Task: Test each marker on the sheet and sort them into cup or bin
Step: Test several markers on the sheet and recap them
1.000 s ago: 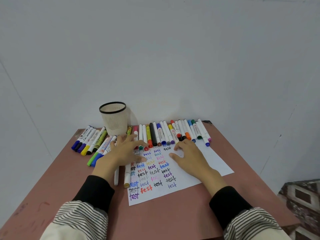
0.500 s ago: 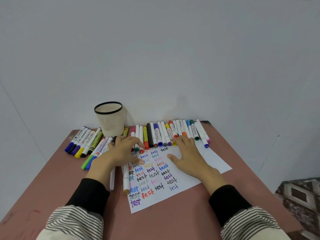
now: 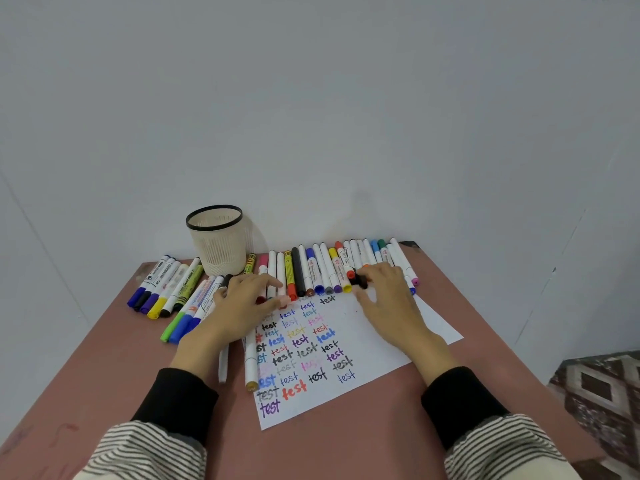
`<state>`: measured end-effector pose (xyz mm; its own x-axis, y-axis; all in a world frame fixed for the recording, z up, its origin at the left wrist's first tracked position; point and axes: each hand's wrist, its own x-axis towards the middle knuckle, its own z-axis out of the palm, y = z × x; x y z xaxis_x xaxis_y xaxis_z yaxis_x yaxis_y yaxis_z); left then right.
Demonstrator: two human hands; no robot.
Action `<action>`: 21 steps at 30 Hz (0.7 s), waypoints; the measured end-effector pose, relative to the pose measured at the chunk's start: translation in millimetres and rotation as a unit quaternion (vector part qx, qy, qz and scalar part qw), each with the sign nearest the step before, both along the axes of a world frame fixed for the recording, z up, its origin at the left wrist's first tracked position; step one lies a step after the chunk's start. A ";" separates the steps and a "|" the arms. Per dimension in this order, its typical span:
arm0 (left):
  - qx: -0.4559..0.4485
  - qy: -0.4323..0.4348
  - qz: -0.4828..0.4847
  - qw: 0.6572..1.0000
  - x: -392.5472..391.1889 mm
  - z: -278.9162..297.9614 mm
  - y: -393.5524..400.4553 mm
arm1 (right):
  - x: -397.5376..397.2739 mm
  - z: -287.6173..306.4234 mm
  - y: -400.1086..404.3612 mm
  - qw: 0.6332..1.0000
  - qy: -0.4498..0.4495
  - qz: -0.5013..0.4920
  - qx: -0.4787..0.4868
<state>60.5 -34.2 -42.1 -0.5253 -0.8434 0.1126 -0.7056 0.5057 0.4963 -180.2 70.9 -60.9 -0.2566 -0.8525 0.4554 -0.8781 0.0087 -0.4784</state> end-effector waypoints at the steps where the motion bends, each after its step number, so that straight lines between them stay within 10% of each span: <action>1: -0.017 0.019 0.005 1.000 -2.4 -2.9 -0.3 | -6.0 2.5 -1.4 0.999 -0.026 -0.033 -0.031; 8: -0.090 0.042 -0.049 0.994 -6.3 -22.0 -7.0 | -45.3 4.0 -15.5 0.960 -0.123 -0.251 -0.007; 21: -0.109 0.010 -0.046 0.993 -9.1 -27.4 -11.0 | -57.4 2.7 -46.8 0.943 -0.114 -0.293 0.112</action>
<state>51.3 -45.2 -69.5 -0.5950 -0.7463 0.2984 -0.6420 0.6647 0.3821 -237.6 24.1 -58.2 -0.7823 -0.6027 0.1572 -0.5663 0.5830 -0.5826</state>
